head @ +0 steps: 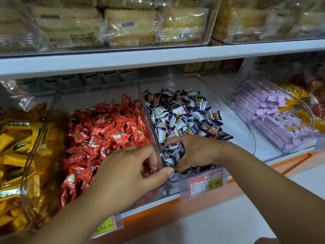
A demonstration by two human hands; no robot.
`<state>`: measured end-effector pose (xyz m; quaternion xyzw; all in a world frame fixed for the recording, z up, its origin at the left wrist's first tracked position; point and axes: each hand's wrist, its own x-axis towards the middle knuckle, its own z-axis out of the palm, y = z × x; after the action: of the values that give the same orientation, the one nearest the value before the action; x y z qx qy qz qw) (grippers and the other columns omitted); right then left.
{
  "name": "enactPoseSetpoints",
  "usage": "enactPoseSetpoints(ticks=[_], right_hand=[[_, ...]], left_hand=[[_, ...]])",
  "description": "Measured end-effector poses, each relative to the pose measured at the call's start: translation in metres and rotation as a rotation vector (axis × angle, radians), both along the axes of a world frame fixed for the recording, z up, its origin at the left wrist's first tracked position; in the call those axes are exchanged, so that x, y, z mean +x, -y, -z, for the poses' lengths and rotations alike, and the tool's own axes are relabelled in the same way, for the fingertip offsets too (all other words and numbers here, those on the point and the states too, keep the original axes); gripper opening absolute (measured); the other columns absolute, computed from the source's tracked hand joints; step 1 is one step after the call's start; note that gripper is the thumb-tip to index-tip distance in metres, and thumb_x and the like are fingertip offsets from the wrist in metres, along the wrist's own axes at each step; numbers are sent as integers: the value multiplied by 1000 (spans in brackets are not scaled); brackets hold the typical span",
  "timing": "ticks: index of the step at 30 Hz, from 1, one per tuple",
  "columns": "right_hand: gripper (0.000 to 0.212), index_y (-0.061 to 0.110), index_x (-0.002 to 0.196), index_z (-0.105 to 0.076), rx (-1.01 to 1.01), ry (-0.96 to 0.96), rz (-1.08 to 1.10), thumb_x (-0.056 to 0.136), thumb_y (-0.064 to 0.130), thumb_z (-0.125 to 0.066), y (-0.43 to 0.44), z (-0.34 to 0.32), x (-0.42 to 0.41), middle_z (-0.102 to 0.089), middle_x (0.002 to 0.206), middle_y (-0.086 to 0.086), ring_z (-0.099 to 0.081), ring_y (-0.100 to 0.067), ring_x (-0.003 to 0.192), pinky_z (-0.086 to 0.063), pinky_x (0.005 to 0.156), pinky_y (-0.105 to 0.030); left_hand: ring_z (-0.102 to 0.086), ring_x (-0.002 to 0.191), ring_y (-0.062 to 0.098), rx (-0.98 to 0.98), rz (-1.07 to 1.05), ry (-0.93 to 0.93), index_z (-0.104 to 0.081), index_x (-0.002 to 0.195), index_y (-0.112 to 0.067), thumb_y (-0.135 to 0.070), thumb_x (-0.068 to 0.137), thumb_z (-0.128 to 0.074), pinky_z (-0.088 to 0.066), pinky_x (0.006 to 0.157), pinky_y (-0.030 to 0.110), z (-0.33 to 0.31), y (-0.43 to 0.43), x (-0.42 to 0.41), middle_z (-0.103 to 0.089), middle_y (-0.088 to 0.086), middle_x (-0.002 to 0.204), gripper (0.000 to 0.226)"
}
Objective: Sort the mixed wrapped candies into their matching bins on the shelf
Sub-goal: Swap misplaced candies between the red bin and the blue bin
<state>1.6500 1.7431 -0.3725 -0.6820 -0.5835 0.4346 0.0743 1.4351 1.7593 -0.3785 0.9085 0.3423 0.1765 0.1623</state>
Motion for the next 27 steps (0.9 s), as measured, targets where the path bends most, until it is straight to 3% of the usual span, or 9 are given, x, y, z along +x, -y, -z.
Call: enactPoseSetpoints(ticks=[4,7,9,11,16,18,22,25,27], right_hand=[[68,34,138,-42,83,-57,114,81,15,-74,1,-2,2,-42,66,13,-44,12,34,-30,38,-4],[63,25,133,-45,183,-78,264,78,24,-75,-1,-5,5,-61,92,3,-61,7,71,-50,61,-14],[55,21,127,-54,293,-130,395,77,27,-76,-5,-8,11,-69,99,3,-66,-12,86,-54,74,-27],[39,24,116,-59,411,-175,483,81,29,-76,-8,-15,16,-70,88,12,-66,-10,81,-49,67,-19],[68,40,137,-41,470,35,376,78,45,-75,-1,-33,35,-50,134,14,-53,-11,116,-38,88,-23],[72,48,140,-37,407,180,279,79,46,-73,9,-45,36,-40,148,13,-48,-7,121,-36,85,-19],[42,37,130,-55,539,548,130,89,36,-65,26,-60,21,-57,130,11,-58,-2,86,-36,61,-6],[24,32,116,-67,543,399,88,93,26,-62,21,-46,0,-65,103,13,-60,-3,96,-38,68,-3],[30,28,125,-62,460,495,26,96,25,-58,11,-25,3,-62,121,5,-56,-10,110,-41,85,-16]], left_hand=[[-50,82,-5,-15,2,23,-50,72,-35,-80,69,-34,-37,58,13,3,-2,0,-49,-37,97,47],[-51,80,-1,-15,-20,18,-50,74,-36,-83,67,-33,-32,51,15,2,-2,0,-55,-22,86,50],[-50,84,0,-16,-15,-5,-50,75,-36,-84,66,-30,-30,51,15,2,-2,0,-49,-30,100,53],[-50,85,-2,-15,-6,-16,-50,75,-37,-84,66,-30,-28,51,15,1,-2,-1,-43,-38,105,52],[-49,84,-6,-30,7,-8,-50,74,-37,-82,67,-30,-27,50,13,0,-1,0,-41,-47,102,50],[-49,83,-6,-29,12,-3,-50,74,-37,-82,67,-30,-27,50,14,0,-1,-1,-42,-45,101,50],[-49,83,-3,-22,9,-2,-50,74,-37,-83,67,-31,-28,50,14,1,-2,0,-43,-42,101,50],[-49,85,-4,-11,13,-8,-50,74,-37,-83,68,-30,-28,50,15,1,-1,-1,-42,-44,101,51],[-49,85,-5,-12,13,-5,-50,75,-37,-83,68,-29,-27,50,14,1,0,-1,-41,-45,101,52]])
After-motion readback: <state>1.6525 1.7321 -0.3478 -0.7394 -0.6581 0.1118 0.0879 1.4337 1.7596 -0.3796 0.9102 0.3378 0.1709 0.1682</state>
